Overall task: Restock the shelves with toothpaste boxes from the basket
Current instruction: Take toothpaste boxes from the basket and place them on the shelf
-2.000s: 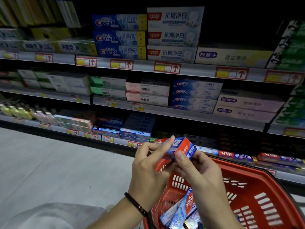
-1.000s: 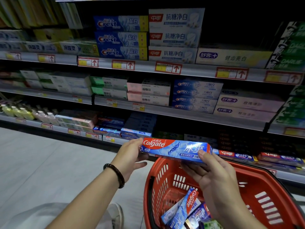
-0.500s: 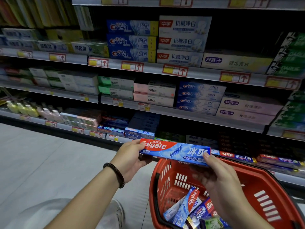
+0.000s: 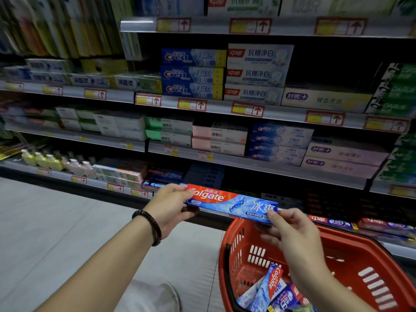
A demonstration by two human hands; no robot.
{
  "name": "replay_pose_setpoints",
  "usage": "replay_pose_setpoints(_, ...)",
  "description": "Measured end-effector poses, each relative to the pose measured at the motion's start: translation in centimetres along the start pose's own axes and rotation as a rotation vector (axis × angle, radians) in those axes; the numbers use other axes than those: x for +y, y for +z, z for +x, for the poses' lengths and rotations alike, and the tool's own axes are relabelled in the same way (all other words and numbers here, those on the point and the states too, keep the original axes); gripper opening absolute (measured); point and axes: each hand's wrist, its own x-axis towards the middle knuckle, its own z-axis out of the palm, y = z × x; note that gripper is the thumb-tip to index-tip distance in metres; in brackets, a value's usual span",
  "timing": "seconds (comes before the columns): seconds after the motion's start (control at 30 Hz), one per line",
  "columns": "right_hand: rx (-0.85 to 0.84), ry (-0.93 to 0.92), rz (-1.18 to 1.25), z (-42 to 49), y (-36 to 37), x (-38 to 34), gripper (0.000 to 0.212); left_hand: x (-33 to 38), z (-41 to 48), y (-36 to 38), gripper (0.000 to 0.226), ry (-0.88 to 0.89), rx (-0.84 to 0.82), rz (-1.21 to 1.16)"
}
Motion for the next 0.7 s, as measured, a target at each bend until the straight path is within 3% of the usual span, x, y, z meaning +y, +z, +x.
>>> replay_pose_setpoints(0.13,0.001,-0.041,-0.067,0.4,3.4,1.2,0.016,1.0,0.9,-3.1,0.009,0.049,0.055,0.103)
replay_pose_setpoints(0.37,-0.027,-0.107,-0.15,1.6,8.9,3.5,0.021,0.6,4.3,-8.3,0.007,0.114,0.185,0.244)
replay_pose_setpoints(0.7,-0.047,-0.056,-0.233,6.4,15.6,7.0,0.018,-1.0,11.0,-12.8,0.019,0.12,0.314,0.294)
